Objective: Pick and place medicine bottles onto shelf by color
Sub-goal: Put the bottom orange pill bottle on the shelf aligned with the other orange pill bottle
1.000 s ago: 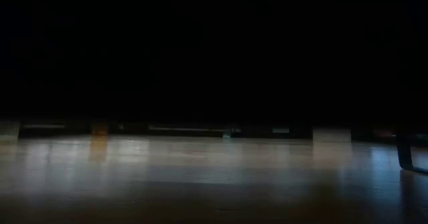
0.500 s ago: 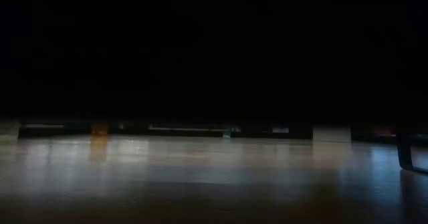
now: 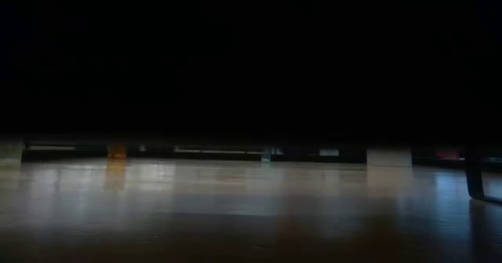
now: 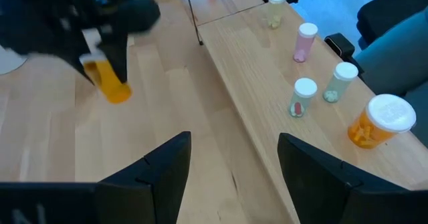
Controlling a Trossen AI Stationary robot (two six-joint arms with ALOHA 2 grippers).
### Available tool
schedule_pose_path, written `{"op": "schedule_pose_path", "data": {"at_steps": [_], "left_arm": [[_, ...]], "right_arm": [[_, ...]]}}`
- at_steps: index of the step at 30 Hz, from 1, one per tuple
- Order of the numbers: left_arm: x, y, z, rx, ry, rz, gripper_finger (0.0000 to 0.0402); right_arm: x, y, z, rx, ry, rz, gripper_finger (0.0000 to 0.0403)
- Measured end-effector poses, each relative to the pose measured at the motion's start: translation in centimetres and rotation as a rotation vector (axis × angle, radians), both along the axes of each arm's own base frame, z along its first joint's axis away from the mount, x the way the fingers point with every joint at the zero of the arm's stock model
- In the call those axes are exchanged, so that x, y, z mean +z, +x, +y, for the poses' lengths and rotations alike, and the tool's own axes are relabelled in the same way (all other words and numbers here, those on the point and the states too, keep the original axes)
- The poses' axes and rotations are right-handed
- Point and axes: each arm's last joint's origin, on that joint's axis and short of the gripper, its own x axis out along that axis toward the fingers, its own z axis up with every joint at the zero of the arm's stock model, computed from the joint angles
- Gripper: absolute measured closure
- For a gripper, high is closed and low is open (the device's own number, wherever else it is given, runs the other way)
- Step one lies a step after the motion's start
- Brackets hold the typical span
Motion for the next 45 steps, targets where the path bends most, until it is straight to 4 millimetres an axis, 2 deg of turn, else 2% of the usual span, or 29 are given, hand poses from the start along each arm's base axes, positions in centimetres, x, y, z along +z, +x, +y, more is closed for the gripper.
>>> {"op": "schedule_pose_path", "data": {"at_steps": [6,12,31,45], "left_arm": [[0.1,0.1,0.0,0.003,-0.007,-0.016,0.0184],[0.2,0.2,0.1,0.028,-0.001,-0.026,0.0184],[0.2,0.2,0.1,0.025,0.004,-0.026,0.0184],[0.2,0.2,0.1,0.025,0.005,-0.025,0.0184]], "right_arm": [[-3.6,1.1,-0.5,0.02,0.057,0.103,0.0222],[-5.6,1.6,-0.7,0.024,0.069,0.158,0.0222],[-6.5,1.9,-0.9,0.04,0.065,0.167,0.0212],[-6.5,2.0,-0.9,0.041,0.063,0.155,0.0209]]}}
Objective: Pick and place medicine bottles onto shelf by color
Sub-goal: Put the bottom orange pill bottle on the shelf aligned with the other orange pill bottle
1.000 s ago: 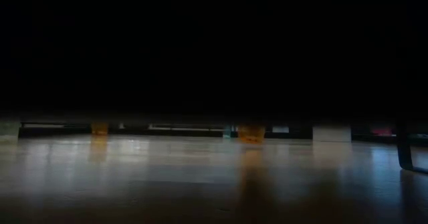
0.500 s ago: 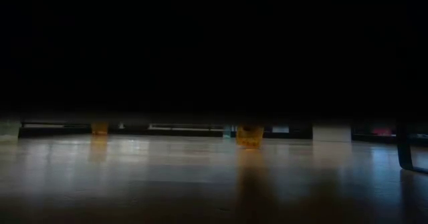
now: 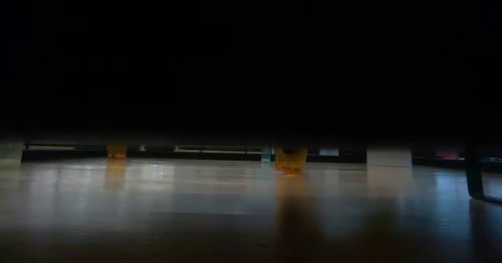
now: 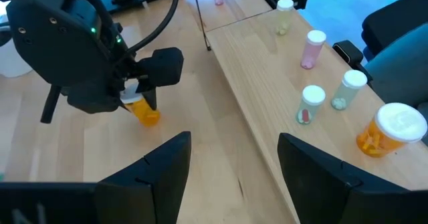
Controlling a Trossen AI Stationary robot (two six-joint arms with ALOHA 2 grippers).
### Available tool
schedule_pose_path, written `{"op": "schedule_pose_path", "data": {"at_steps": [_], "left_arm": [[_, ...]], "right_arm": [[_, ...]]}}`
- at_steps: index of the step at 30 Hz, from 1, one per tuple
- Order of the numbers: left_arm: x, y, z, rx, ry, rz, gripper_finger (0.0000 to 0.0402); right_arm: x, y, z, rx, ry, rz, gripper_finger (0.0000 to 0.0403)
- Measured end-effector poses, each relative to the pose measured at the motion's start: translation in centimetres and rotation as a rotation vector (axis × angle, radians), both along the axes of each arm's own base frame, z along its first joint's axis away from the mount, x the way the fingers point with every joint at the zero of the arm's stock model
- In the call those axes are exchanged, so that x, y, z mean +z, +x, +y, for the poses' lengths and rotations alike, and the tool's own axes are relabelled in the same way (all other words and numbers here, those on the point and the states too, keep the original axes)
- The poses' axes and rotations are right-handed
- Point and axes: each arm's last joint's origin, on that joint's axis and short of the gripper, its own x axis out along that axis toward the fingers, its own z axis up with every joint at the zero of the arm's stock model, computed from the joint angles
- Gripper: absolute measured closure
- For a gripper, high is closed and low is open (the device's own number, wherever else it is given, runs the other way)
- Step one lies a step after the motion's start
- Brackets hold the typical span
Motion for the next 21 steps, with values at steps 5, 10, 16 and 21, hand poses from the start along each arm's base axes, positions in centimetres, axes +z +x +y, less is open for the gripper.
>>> {"op": "schedule_pose_path", "data": {"at_steps": [5,10,16,21], "left_arm": [[0.0,0.0,0.0,0.0,0.0,0.0,0.0184],[0.0,0.0,0.0,0.0,0.0,0.0,0.0184],[-0.01,0.0,0.0,0.0,0.0,0.0,0.0184],[0.0,0.0,0.0,0.0,0.0,0.0,0.0184]], "right_arm": [[0.03,0.14,0.0,0.003,-0.001,-0.015,0.0195],[0.04,0.16,-0.01,0.003,-0.001,-0.017,0.0163],[0.06,0.26,0.0,0.003,-0.001,-0.028,0.0142],[0.07,0.3,0.0,0.003,-0.001,-0.032,0.0141]]}}
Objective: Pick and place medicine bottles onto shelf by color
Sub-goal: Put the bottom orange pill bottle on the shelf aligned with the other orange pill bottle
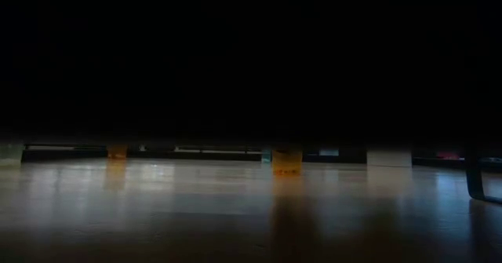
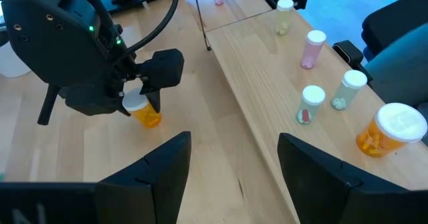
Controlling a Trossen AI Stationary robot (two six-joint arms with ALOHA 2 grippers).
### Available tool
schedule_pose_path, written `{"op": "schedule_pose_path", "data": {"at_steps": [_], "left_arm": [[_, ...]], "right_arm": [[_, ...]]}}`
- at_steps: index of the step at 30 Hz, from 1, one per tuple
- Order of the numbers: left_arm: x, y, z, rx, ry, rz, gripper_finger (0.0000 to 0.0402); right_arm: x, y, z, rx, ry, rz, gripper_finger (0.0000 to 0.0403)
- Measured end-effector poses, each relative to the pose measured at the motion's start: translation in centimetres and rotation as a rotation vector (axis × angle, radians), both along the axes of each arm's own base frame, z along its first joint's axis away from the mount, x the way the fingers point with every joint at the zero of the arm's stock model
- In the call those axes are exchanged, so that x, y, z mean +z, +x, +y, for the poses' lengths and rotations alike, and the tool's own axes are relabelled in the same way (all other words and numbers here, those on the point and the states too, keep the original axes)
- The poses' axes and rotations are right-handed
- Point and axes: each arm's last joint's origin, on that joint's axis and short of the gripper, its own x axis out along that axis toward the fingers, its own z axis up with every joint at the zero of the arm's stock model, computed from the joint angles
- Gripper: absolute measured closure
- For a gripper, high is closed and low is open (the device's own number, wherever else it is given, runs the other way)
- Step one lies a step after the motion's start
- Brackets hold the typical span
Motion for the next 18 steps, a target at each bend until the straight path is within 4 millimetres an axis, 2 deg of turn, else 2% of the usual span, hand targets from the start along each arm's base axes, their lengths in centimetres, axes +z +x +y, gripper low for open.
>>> {"op": "schedule_pose_path", "data": {"at_steps": [15,18], "left_arm": [[0.0,0.0,0.0,0.0,0.0,0.0,0.0184],[-0.01,0.0,0.0,0.0,0.0,0.0,0.0184]], "right_arm": [[-0.09,-0.48,-0.01,-0.002,0.0,0.052,0.0141],[0.4,-0.52,-0.01,-0.001,-0.001,0.074,0.0141]]}}
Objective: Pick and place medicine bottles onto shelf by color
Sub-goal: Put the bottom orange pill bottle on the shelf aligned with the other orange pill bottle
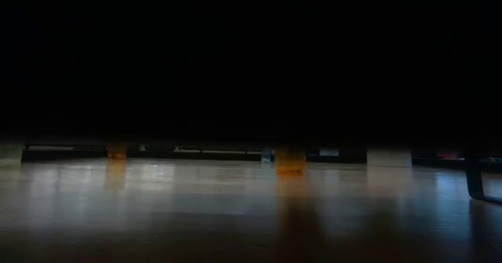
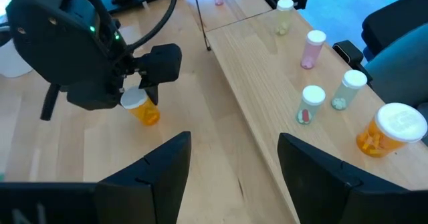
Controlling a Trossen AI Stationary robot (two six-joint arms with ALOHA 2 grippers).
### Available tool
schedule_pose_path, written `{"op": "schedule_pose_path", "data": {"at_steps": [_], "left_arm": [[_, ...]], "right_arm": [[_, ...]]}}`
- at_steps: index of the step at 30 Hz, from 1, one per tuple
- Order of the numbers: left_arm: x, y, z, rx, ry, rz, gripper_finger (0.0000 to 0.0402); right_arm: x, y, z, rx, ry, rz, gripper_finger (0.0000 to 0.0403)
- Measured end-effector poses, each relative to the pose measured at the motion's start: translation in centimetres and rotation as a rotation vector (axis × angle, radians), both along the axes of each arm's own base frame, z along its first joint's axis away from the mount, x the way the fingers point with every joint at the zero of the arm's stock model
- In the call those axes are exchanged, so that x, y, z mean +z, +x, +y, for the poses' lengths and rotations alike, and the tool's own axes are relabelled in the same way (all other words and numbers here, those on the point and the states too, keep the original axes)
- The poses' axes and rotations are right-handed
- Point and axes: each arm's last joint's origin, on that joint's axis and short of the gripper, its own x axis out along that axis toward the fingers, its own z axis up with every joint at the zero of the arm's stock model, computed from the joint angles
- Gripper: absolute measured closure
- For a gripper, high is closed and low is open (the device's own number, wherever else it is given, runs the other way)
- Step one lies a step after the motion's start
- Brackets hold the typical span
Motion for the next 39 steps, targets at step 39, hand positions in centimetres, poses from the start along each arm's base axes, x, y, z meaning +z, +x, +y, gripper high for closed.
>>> {"op": "schedule_pose_path", "data": {"at_steps": [39], "left_arm": [[-1.8,6.5,2.0,0.237,0.049,-0.09,0.0184]], "right_arm": [[15.6,-6.2,6.2,0.121,-0.449,-0.046,0.0141]]}}
